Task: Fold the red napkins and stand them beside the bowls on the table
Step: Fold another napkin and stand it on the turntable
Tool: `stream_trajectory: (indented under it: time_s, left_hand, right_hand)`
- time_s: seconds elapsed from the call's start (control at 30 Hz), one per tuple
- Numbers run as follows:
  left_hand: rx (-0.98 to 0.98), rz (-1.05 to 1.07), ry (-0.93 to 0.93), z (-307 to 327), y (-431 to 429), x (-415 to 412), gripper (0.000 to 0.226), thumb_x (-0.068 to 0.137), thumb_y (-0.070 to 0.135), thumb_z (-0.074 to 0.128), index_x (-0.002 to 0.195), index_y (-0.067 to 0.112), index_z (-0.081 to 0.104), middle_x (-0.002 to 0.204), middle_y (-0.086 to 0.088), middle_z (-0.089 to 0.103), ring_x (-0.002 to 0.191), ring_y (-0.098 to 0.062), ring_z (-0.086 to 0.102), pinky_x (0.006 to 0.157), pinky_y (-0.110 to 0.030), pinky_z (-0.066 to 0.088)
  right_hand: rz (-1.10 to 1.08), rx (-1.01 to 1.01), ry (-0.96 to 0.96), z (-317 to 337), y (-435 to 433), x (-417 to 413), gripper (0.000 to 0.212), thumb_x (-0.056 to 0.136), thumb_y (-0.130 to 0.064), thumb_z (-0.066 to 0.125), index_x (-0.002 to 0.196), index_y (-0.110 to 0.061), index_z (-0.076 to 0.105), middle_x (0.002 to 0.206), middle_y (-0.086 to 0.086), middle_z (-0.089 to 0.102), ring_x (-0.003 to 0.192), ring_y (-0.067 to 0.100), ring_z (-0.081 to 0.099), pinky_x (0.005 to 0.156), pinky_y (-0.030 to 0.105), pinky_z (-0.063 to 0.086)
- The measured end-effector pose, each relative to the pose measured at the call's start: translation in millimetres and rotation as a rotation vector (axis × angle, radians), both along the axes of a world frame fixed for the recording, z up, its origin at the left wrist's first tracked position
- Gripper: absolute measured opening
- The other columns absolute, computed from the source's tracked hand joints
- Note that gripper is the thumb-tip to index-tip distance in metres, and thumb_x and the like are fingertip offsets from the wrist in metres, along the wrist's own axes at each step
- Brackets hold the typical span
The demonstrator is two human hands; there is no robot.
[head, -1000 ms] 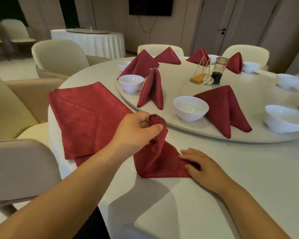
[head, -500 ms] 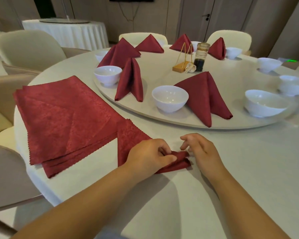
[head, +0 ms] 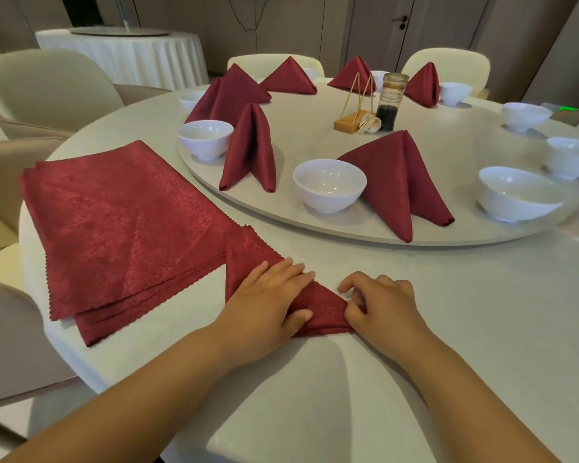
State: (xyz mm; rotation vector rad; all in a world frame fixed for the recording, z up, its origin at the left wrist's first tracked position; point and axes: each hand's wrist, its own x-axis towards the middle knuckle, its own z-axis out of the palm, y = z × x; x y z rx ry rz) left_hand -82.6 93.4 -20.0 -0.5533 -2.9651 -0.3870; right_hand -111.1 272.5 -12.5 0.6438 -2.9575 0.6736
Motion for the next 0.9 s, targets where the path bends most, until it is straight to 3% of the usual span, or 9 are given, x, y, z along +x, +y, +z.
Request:
stream_trajectory:
  time_s: [0.1,0.3,0.4,0.5,0.6,0.7,0.77,0.9]
  left_hand:
    - [-0.093,0.027,-0.077,-6.8,-2.3,-2.1,0.096,0.060,0.061,-0.013,0.147,0.028,0.010,0.155,0.010,0.007,0.141,-0.004,-0.001,0.102,-0.015,-0.014]
    - [-0.134,0.093,-0.152,-0.4,-29.0,-18.3,0.110,0.053,0.080,-0.010,0.147,0.027,0.010,0.155,0.008,0.007,0.142,-0.006,0.001,0.106,-0.017,-0.008]
    - [-0.101,0.246,-0.208,2.6,-60.0,-34.9,0.062,0.094,0.055,0.013,0.148,0.025,0.008,0.156,0.007,0.004,0.142,-0.006,-0.001,0.112,-0.025,-0.003]
    - [-0.065,0.281,-0.201,0.5,-71.1,-38.0,0.052,0.100,0.038,0.024,0.148,0.024,0.008,0.156,0.007,0.004,0.142,-0.006,0.001,0.112,-0.027,-0.004]
    - [-0.056,0.272,-0.161,-3.8,-69.9,-37.4,0.053,0.099,0.044,0.019,0.148,0.024,0.009,0.155,0.006,0.007,0.142,-0.007,0.002,0.113,-0.028,-0.003]
    - [-0.028,0.260,-0.164,-3.8,-71.8,-37.1,0.073,0.081,0.053,0.005,0.148,0.024,0.010,0.155,0.007,0.008,0.142,-0.007,0.003,0.113,-0.028,-0.002]
    - [-0.020,0.262,-0.158,-5.1,-72.9,-36.6,0.076,0.077,0.053,0.004,0.148,0.024,0.010,0.155,0.007,0.008,0.142,-0.007,0.003,0.113,-0.028,-0.002]
    - [-0.020,0.280,-0.150,-4.1,-72.3,-36.1,0.054,0.099,0.044,0.020,0.148,0.023,0.009,0.155,0.007,0.006,0.142,-0.006,0.003,0.112,-0.028,-0.001]
  right_hand:
    - [-0.015,0.093,0.018,2.4,-3.6,2.1,0.030,0.089,-0.014,0.042,0.116,-0.024,0.049,0.066,-0.021,0.031,0.087,0.008,0.034,0.074,0.023,0.012]
    - [0.001,0.111,-0.024,7.2,-4.3,3.6,0.033,0.089,-0.011,0.042,0.118,-0.023,0.048,0.066,-0.021,0.029,0.085,0.008,0.033,0.078,0.022,0.014]
    - [-0.005,0.113,-0.021,6.2,-3.8,3.7,0.033,0.089,-0.010,0.043,0.118,-0.024,0.049,0.065,-0.019,0.034,0.084,0.008,0.034,0.078,0.020,0.013]
    - [-0.027,0.114,-0.028,6.9,-6.6,5.6,0.037,0.089,-0.011,0.043,0.123,-0.025,0.047,0.070,-0.021,0.036,0.086,0.007,0.035,0.080,0.022,0.015]
    - [-0.040,0.270,-0.023,16.0,-12.6,4.9,0.048,0.091,-0.015,0.040,0.137,-0.026,0.032,0.107,-0.010,0.050,0.104,0.014,0.040,0.094,0.026,0.018]
    - [-0.001,0.336,0.074,25.6,-26.7,1.3,0.056,0.089,-0.014,0.036,0.144,-0.018,0.023,0.141,0.004,0.036,0.129,0.021,0.032,0.109,0.029,0.013]
    - [0.039,0.206,0.104,30.7,-50.2,3.5,0.054,0.091,-0.011,0.032,0.144,-0.015,0.022,0.152,0.005,0.020,0.139,0.019,0.020,0.112,0.024,0.005]
    - [0.147,0.056,0.020,22.1,-105.4,18.8,0.057,0.098,-0.023,0.035,0.147,-0.018,0.007,0.156,0.001,0.002,0.142,0.012,0.003,0.112,0.022,-0.005]
